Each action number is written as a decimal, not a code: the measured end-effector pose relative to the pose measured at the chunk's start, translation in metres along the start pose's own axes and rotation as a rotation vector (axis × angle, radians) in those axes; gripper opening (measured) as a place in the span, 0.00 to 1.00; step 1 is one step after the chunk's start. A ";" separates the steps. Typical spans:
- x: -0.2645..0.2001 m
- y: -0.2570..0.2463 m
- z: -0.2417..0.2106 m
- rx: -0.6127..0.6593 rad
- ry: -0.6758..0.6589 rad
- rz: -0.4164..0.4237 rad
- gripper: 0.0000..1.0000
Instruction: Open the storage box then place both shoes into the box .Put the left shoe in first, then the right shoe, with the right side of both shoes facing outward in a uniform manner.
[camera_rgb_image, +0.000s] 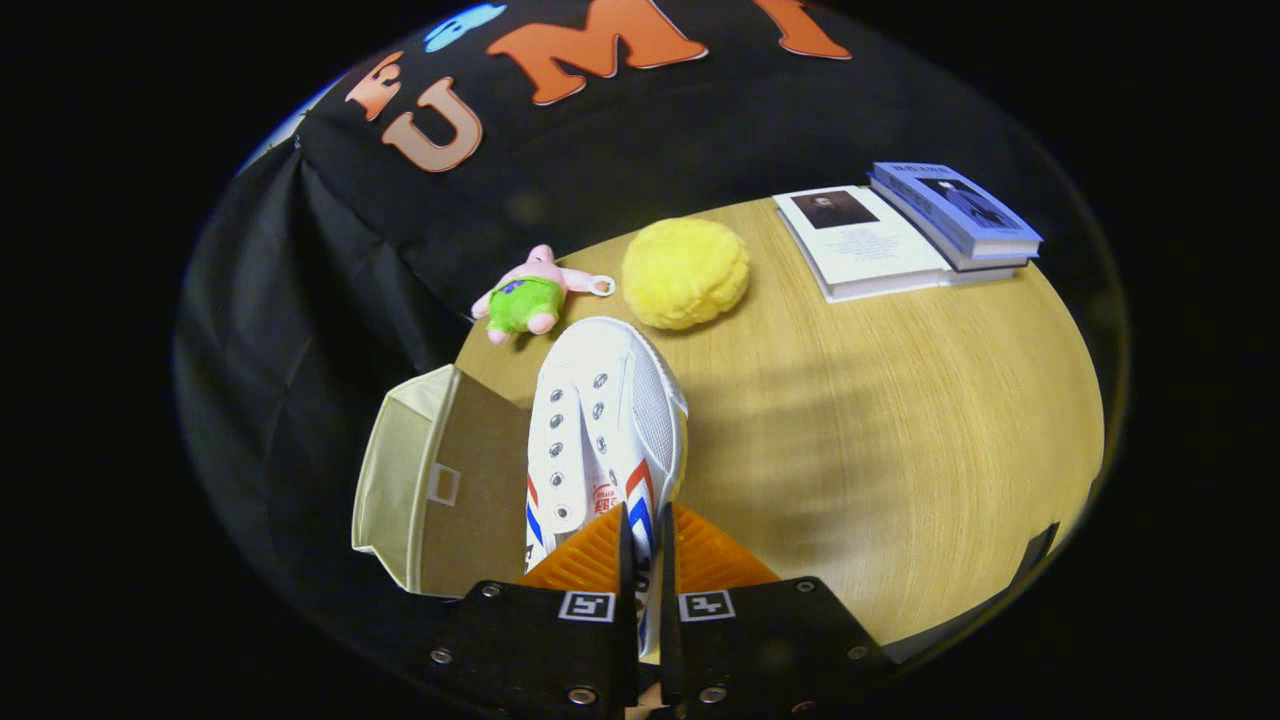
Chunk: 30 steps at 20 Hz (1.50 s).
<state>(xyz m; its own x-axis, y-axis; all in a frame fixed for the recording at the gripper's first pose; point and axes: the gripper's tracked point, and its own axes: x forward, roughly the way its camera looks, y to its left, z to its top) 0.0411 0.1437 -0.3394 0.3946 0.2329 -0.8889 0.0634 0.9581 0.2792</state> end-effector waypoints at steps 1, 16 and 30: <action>0.000 0.019 0.005 -0.030 -0.013 0.014 0.09; 0.032 0.210 0.016 -0.344 -0.027 0.157 0.09; 0.008 0.222 0.033 -0.496 -0.238 0.206 0.49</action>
<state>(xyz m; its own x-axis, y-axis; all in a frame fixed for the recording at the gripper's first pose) 0.0887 0.3527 -0.2720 0.5521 0.4334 -0.7123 -0.4505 0.8739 0.1825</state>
